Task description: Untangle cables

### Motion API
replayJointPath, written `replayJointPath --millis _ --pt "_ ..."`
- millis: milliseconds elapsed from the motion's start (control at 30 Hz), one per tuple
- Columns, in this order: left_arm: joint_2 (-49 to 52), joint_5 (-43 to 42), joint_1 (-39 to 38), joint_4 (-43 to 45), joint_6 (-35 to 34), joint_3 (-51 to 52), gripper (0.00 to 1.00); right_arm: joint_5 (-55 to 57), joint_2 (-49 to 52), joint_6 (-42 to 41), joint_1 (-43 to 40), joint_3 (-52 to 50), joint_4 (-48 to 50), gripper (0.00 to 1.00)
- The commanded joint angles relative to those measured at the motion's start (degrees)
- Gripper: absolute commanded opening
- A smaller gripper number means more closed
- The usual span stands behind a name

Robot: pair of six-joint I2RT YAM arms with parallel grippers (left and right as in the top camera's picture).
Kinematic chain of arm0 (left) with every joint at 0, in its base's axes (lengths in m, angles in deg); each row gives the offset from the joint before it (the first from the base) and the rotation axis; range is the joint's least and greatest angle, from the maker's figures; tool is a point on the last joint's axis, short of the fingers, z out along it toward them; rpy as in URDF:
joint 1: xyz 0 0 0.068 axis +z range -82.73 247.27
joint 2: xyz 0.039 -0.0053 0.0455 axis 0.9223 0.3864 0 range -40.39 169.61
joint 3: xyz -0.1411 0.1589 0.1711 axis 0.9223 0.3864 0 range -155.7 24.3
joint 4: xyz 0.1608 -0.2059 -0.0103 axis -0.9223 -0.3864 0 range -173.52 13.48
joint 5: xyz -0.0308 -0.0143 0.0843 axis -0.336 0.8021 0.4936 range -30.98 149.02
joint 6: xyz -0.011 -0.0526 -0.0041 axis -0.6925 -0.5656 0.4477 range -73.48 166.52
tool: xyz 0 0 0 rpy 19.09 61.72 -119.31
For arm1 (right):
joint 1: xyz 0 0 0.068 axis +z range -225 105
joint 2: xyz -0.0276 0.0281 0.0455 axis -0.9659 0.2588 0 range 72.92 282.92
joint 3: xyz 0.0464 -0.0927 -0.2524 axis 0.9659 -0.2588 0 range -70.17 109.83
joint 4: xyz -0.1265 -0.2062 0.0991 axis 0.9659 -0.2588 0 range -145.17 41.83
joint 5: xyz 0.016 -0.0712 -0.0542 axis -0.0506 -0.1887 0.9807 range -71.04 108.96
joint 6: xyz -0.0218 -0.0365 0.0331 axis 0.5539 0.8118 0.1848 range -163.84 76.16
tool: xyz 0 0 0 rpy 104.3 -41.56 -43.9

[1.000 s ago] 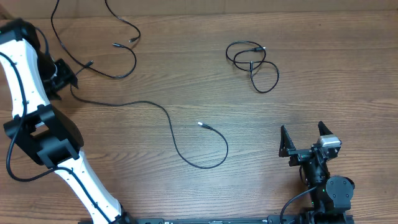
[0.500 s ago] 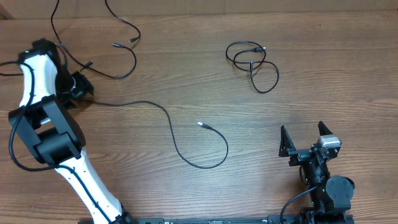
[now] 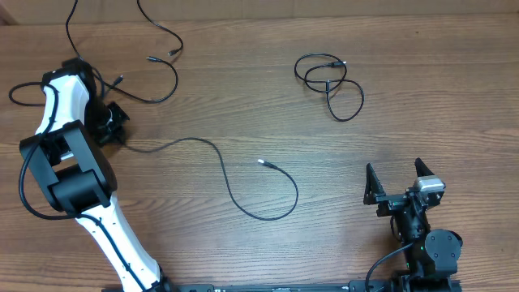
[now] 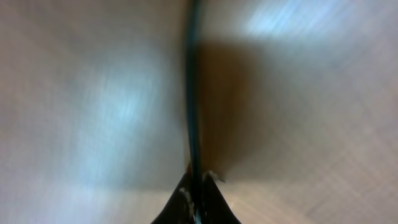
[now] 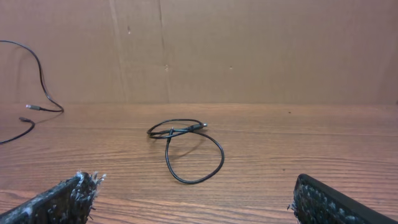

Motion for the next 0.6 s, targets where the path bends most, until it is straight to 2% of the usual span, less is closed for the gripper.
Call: replayJointPath --millis 0,67,167,233,300,500,567 --pt "0.0 0.81 -0.11 -7.69 -11.56 -4.22 0.04 0.52 -0.46 0.33 -0.11 -0.57 0.24 1.0" --pt "-0.94 0.61 -0.28 -15.69 -17.53 -9.05 0.04 0.52 -0.46 0.33 -0.11 -0.57 0.24 1.0" --pt "-2.78 -1.05 -1.36 -24.96 -20.37 -15.06 0.04 0.52 -0.46 0.33 -0.11 -0.57 0.24 1.0" --pt "-5.55 -5.03 -2.64 -24.85 -16.41 -15.98 0.04 0.52 -0.46 0.33 -0.11 -0.57 0.24 1.0" --pt "-8.74 -7.54 -4.2 -24.83 -17.38 -15.98 0.04 0.52 -0.46 0.33 -0.11 -0.57 0.24 1.0" --pt "-19.02 -9.33 -8.85 -24.63 -30.82 -16.15 0.04 0.52 -0.46 0.33 -0.11 -0.57 0.24 1.0" --pt "-22.18 -9.49 -10.01 -23.63 -32.57 -16.46 0.04 0.52 -0.46 0.33 -0.11 -0.57 0.24 1.0"
